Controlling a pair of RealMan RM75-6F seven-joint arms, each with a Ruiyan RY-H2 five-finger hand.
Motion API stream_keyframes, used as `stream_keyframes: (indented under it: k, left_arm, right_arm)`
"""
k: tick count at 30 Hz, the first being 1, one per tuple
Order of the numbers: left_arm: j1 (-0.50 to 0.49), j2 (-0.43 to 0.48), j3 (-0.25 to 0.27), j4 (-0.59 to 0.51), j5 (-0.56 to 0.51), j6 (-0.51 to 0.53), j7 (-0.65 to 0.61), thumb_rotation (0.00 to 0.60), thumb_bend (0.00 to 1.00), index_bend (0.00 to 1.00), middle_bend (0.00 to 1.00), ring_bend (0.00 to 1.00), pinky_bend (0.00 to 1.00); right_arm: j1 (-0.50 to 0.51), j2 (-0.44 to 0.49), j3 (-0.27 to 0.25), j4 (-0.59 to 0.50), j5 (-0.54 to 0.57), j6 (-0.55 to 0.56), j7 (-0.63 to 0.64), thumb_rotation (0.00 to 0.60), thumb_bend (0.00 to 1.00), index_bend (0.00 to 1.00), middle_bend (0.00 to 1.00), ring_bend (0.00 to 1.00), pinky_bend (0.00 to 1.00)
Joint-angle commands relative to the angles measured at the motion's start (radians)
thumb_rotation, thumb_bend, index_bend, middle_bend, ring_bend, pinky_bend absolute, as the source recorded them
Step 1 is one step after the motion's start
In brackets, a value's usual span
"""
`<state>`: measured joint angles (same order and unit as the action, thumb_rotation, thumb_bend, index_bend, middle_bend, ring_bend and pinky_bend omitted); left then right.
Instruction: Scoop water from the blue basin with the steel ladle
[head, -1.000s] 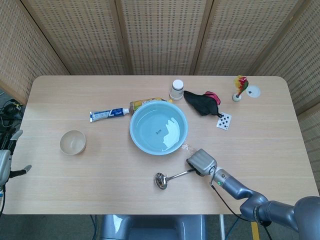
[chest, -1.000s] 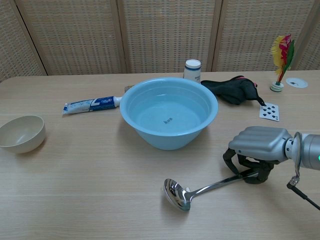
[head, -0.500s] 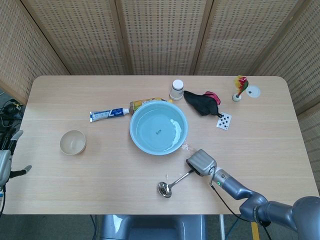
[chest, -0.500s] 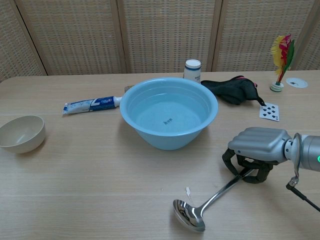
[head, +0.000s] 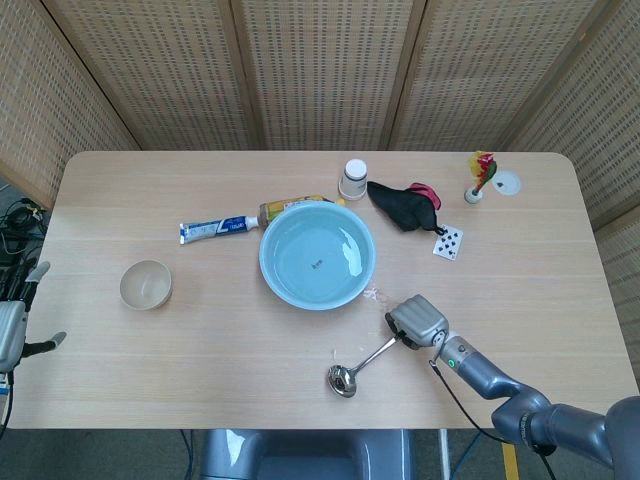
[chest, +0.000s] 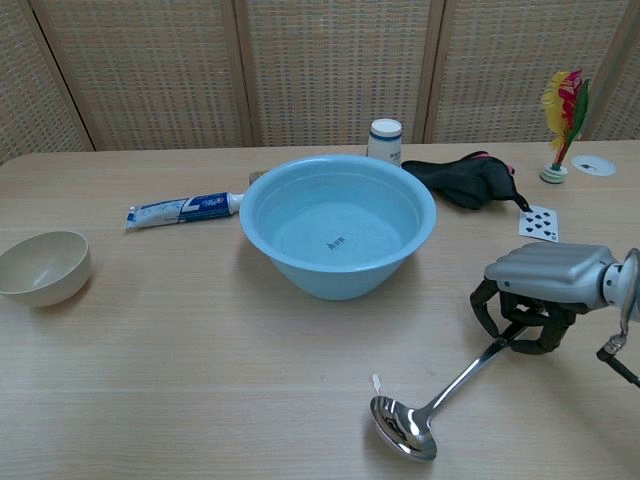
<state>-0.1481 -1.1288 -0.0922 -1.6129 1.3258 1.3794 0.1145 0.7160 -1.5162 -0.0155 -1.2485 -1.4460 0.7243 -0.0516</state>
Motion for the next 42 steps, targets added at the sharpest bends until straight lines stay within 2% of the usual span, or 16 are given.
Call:
stream_keyframes:
  k: [1,11,21,29,36,42]
  left_arm:
    - [0.001,0.001,0.001,-0.003,0.003,0.002,-0.001,0.6,0.0,0.0,0.0,0.0,0.0]
    - [0.007,0.011,0.009,-0.015,0.027,0.017,-0.016,0.6,0.0,0.0,0.0,0.0,0.0]
    - [0.011,0.017,0.014,-0.026,0.043,0.025,-0.022,0.6,0.0,0.0,0.0,0.0,0.0]
    - [0.009,0.02,0.013,-0.028,0.042,0.021,-0.027,0.6,0.0,0.0,0.0,0.0,0.0]
    - [0.006,0.023,0.01,-0.028,0.039,0.015,-0.036,0.6,0.0,0.0,0.0,0.0,0.0]
    - [0.002,0.024,0.01,-0.027,0.035,0.004,-0.039,0.6,0.0,0.0,0.0,0.0,0.0]
  right_arm:
    - [-0.01,0.042,0.007,-0.045,0.022,0.005,0.011,0.6,0.67,0.78,0.95,0.98,1.0]
    - [-0.041,0.213,0.016,-0.229,0.077,0.033,0.01,0.6,0.7,0.8,0.95,0.98,1.0]
    - [-0.062,0.342,0.022,-0.369,0.073,0.081,-0.003,0.6,0.71,0.81,0.95,0.98,1.0]
    - [-0.029,0.445,0.081,-0.492,0.124,0.091,-0.073,0.6,0.72,0.81,0.95,0.98,1.0]
    - [0.066,0.479,0.17,-0.554,0.335,0.063,-0.244,0.6,0.72,0.81,0.95,0.98,1.0]
    - [0.204,0.427,0.213,-0.545,0.638,0.099,-0.477,0.6,0.72,0.81,0.95,0.98,1.0]
